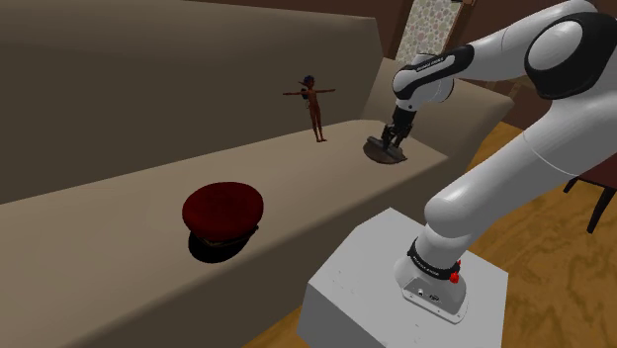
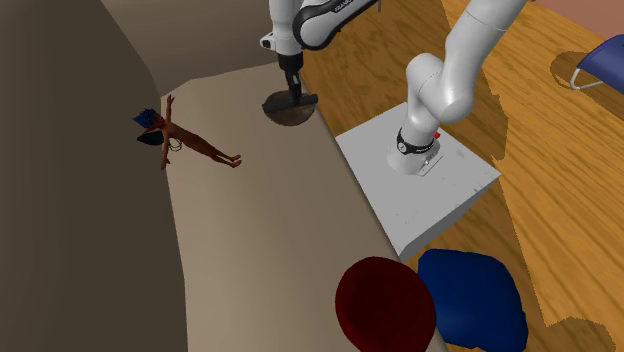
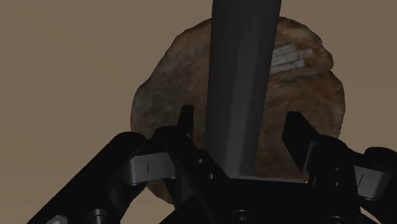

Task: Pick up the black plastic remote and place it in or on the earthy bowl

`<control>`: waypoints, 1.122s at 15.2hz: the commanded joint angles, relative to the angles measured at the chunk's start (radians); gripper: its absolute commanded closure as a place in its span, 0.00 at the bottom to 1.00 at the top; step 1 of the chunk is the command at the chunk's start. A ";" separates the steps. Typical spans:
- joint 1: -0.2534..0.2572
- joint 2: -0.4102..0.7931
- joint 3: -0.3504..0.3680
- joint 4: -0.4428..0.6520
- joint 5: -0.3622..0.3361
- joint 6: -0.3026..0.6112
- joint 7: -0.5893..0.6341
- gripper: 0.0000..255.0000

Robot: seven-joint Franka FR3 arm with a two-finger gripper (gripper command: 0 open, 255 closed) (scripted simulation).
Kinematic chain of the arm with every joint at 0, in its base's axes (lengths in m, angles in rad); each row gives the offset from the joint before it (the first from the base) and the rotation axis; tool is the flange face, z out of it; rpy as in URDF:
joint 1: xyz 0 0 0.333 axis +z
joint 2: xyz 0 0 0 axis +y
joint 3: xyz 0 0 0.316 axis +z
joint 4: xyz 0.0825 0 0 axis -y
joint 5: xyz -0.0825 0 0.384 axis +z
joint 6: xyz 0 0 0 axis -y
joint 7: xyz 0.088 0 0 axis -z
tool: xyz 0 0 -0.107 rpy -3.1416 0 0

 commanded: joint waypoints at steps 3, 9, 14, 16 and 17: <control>0.000 0.000 0.000 0.000 0.000 0.000 0.000 0.00; -0.005 -0.055 0.017 0.086 -0.013 -0.139 0.014 0.00; -0.005 -0.055 0.018 0.086 -0.013 -0.139 0.014 0.00; -0.005 -0.055 0.018 0.086 -0.013 -0.139 0.014 0.00; -0.005 -0.055 0.018 0.086 -0.013 -0.139 0.014 0.00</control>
